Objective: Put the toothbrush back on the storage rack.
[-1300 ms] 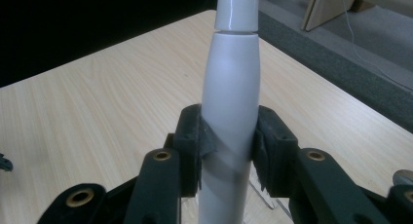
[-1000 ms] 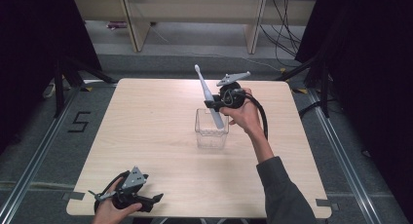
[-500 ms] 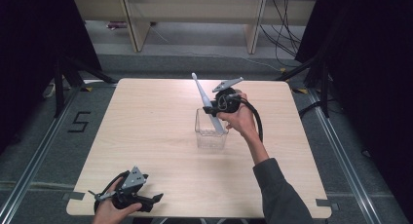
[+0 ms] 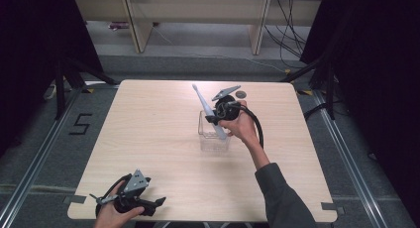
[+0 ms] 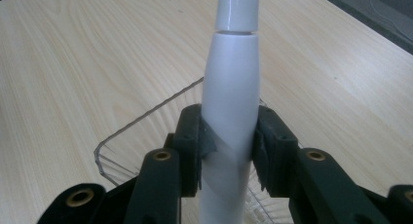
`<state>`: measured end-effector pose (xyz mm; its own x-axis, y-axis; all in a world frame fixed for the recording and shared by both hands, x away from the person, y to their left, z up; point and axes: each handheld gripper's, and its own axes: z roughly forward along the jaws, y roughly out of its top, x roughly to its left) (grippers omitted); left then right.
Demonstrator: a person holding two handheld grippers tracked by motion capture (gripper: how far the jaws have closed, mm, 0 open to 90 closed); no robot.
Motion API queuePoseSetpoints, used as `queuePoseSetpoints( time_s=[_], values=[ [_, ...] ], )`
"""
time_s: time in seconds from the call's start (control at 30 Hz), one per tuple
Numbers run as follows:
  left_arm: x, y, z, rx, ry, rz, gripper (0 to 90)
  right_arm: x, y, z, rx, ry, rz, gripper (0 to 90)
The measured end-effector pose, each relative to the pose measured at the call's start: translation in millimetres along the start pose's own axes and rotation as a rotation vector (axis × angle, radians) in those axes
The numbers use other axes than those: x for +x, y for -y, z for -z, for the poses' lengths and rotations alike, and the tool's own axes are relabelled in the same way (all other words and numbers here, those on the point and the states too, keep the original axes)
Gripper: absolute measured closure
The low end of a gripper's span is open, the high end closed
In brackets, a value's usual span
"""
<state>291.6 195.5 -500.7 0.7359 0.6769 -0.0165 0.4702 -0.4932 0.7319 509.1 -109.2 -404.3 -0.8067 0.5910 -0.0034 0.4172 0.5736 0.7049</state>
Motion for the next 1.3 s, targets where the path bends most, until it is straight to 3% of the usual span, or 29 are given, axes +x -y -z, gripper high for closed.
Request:
queuePoseSetpoints(
  time_s=[0.07,0.13,0.17,0.23,0.3,0.33,0.37,0.43,0.47,0.5,0.53,0.63,0.73,0.77,0.8,0.87,0.9,0.93,1.0,1.03,1.3],
  values=[
    [0.1,-0.1,0.1,0.000,0.003,0.000,14.7,0.1,0.4,-0.4,0.008,0.001,-0.005,66.5],
    [-2.0,0.1,-0.8,-0.015,0.010,0.025,14.7,0.0,1.6,-5.0,0.006,0.014,0.001,66.5],
    [0.2,-0.2,0.0,-0.001,0.001,-0.003,14.7,1.0,1.8,-5.3,0.013,0.019,-0.010,66.4],
    [0.0,-0.2,0.0,-0.001,0.003,-0.004,14.7,-0.4,1.9,-5.9,0.020,0.012,0.009,66.4],
    [-2.1,0.1,-0.7,-0.014,0.011,0.025,14.7,1.1,2.3,-6.0,0.032,0.005,-0.016,66.4],
    [-0.1,-0.1,0.1,0.000,0.001,0.001,14.7,2.4,3.0,-7.7,0.029,0.015,-0.029,66.4],
    [0.8,-0.2,0.2,0.002,-0.002,-0.012,14.7,1.0,3.3,-7.3,0.037,0.002,-0.013,66.4],
    [0.5,-0.2,0.0,0.000,0.003,-0.010,14.7,0.8,4.3,-7.8,0.053,0.013,-0.013,66.5],
    [0.8,-0.4,0.1,-0.001,0.002,-0.016,14.7,2.2,5.3,-9.2,0.056,0.018,-0.040,66.4],
    [0.8,-0.4,0.1,-0.001,0.002,-0.016,14.7,0.3,5.3,-10.0,0.046,0.000,-0.007,66.4],
    [0.3,-0.3,0.1,-0.002,0.005,-0.008,14.7,1.3,5.3,-8.8,0.062,0.022,-0.018,66.4],
    [2.1,-0.7,0.3,0.001,-0.005,-0.031,14.8,2.5,6.0,-10.7,0.059,-0.002,-0.005,66.4],
    [-2.6,0.3,-0.9,-0.015,0.012,0.032,14.7,3.5,6.9,-12.3,0.072,0.005,-0.017,66.4],
    [-2.6,0.3,-0.7,-0.014,0.011,0.032,14.7,3.3,7.2,-12.7,0.085,0.006,-0.017,66.4],
    [-2.0,0.2,-0.6,-0.014,0.010,0.025,14.7,5.7,7.4,-11.8,0.110,0.011,-0.056,66.4],
    [-1.9,0.1,-0.7,-0.014,0.010,0.024,14.7,3.9,8.4,-16.2,0.084,-0.001,-0.023,66.4],
    [-2.0,0.1,-0.8,-0.014,0.010,0.024,14.7,3.5,8.1,-15.2,0.096,0.004,-0.017,66.4],
    [0.1,-0.2,0.1,0.000,0.000,-0.004,14.7,3.3,8.3,-15.8,0.100,0.002,-0.015,66.4],
    [1.3,-0.5,0.4,0.000,-0.005,-0.019,14.7,5.0,8.8,-18.1,0.115,0.007,-0.038,66.4],
    [0.0,-0.2,0.1,-0.005,0.001,0.001,14.7,3.3,8.5,-18.1,0.116,-0.003,-0.008,66.4],
    [-1.2,-0.1,-0.6,-0.018,0.003,0.016,14.7,5.5,8.2,-20.2,0.155,0.015,-0.014,66.3]
  ],
)
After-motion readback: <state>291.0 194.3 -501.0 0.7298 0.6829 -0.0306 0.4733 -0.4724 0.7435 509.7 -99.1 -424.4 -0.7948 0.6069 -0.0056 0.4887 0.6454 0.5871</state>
